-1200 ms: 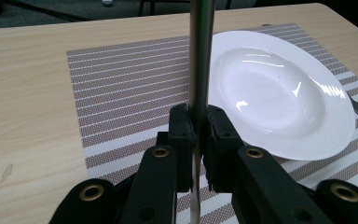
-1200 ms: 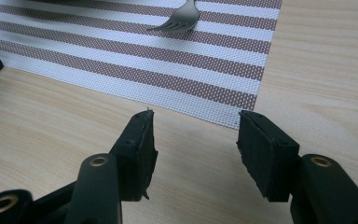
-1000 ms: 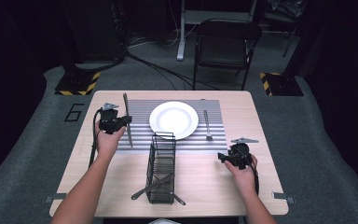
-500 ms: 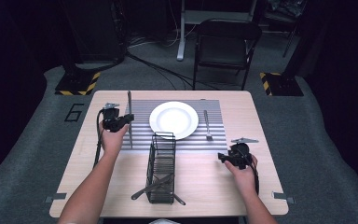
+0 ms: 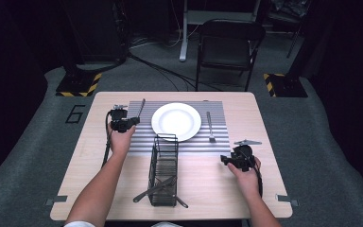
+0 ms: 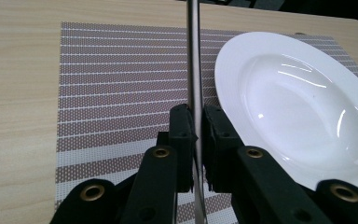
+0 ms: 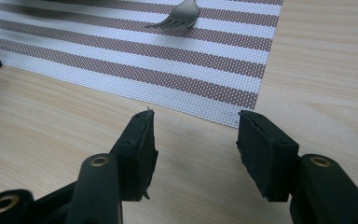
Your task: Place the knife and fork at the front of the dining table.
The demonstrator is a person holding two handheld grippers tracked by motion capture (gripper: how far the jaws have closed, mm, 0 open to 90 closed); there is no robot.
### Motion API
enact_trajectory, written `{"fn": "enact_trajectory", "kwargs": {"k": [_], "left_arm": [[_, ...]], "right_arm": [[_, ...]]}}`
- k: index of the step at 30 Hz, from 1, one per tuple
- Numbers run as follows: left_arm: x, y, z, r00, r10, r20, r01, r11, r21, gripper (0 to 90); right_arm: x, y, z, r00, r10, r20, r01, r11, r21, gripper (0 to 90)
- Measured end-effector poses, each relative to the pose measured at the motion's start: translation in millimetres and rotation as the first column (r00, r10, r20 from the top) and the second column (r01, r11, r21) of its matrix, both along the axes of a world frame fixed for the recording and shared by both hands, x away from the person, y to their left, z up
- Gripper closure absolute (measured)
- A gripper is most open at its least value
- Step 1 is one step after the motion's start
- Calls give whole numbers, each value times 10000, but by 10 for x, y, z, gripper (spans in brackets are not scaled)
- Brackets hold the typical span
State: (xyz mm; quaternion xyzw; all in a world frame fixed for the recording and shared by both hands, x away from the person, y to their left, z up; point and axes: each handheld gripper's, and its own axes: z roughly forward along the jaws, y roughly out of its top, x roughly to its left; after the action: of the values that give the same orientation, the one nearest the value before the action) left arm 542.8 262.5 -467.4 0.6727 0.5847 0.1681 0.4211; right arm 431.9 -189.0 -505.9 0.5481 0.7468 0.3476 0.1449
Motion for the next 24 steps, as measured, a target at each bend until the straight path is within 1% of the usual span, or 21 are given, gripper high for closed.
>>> {"fn": "enact_trajectory", "kwargs": {"k": [2, 4, 5, 6, 8, 10, 11, 12, 13, 14, 15, 17, 20, 21, 22, 24], "left_arm": [[13, -24, -3, 10000, 95, -29, -95, 10000, -31, 826], [22, -41, 1, 9998, 156, -107, -156, 9999, 36, 826], [33, -67, 9, 9996, 197, -186, -194, 9997, 163, 826], [40, -85, 13, 9994, 267, -205, -264, 9995, 146, 826], [77, -150, 42, 9988, 410, -255, -402, 9987, 322, 825], [94, -168, 52, 9985, 478, -277, -468, 9982, 372, 825], [102, -183, 56, 9977, 623, -249, -614, 9974, 381, 825], [113, -191, 54, 9966, 803, -203, -797, 9964, 304, 825], [141, -206, 39, 9937, 1053, -387, -1041, 9940, 325, 825], [156, -213, 24, 9921, 1164, -466, -1150, 9929, 316, 826], [156, -213, 24, 9921, 1164, -466, -1150, 9929, 316, 826], [206, -237, -26, 9874, 1461, -612, -1451, 9892, 208, 825], [246, -263, -63, 9855, 1547, -691, -1530, 9878, 294, 826], [266, -267, -81, 9851, 1547, -749, -1518, 9875, 430, 826], [287, -283, -110, 9827, 1667, -811, -1637, 9856, 421, 825], [316, -295, -155, 9807, 1770, -834, -1725, 9833, 586, 825]], "right_arm": [[-4, 6, 4, 10000, -48, -19, 48, 10000, 58, 459], [-4, 6, 5, 10000, -64, -51, 65, 9999, 84, 459], [2, -2, 0, 10000, -9, 1, 9, 10000, 40, 459], [2, -2, 0, 10000, -9, 1, 9, 10000, 40, 459], [5, -1, -3, 10000, -17, -22, 18, 10000, 69, 459], [3, 1, -3, 10000, -31, -40, 31, 10000, 88, 459], [-1, 7, 1, 10000, -50, -81, 51, 9999, 110, 459], [-1, 7, 1, 10000, -50, -81, 51, 9999, 110, 459], [0, 5, 1, 10000, -51, -64, 52, 9999, 124, 459], [4, -1, -2, 10000, -19, -23, 19, 9999, 112, 459], [4, -1, -2, 10000, -19, -23, 19, 9999, 112, 459], [9, -6, -1, 10000, -23, -58, 24, 9999, 152, 459], [7, -5, 4, 10000, -10, -19, 10, 9999, 157, 459], [7, -5, 4, 10000, -10, -19, 10, 9999, 157, 459], [7, -5, 6, 10000, 1, -15, -1, 9999, 164, 459], [10, -8, 3, 10000, 9, -12, -9, 9998, 179, 459]]}}
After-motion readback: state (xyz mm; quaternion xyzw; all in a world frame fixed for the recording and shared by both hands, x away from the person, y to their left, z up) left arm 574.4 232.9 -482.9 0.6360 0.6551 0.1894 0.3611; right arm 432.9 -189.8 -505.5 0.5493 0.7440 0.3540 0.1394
